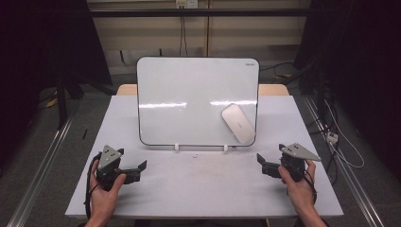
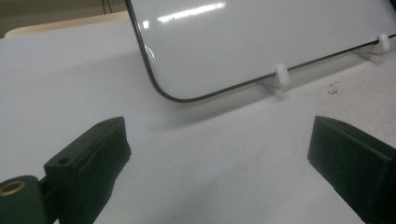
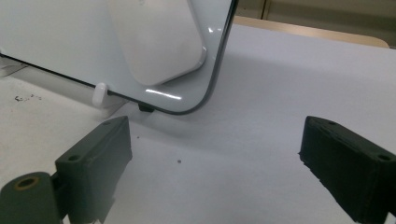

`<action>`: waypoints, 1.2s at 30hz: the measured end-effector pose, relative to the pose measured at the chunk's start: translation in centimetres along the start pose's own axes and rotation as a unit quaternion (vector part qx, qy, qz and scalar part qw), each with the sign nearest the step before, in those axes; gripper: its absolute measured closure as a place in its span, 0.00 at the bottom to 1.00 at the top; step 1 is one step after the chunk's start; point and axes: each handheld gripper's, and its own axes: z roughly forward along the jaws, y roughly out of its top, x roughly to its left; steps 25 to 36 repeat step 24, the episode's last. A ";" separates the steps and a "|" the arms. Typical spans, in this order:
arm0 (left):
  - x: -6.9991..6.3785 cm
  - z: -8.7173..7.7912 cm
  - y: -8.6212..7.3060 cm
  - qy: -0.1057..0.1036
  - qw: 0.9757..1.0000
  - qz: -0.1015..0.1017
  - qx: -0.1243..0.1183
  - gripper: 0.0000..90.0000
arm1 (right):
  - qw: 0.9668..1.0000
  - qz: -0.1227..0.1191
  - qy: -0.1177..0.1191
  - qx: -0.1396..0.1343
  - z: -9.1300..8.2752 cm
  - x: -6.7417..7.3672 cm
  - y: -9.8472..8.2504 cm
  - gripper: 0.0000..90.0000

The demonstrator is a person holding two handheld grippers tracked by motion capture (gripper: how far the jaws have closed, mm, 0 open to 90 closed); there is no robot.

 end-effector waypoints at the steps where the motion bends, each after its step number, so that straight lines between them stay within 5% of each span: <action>1: 0.0 0.0 0.0 -0.001 1.000 0.000 0.001 0.06 | 1.000 0.001 0.000 0.002 -0.1 0.0 -0.1 0.11; 22: 0.6 -0.1 -0.1 0.003 1.000 -0.024 -0.002 0.05 | 1.000 0.014 -0.008 0.000 -0.9 -0.5 -1.8 0.10; 36: 0.5 -0.1 0.0 0.002 1.000 -0.020 -0.004 0.05 | 1.000 0.013 -0.007 -0.002 -0.9 -0.5 -1.7 0.10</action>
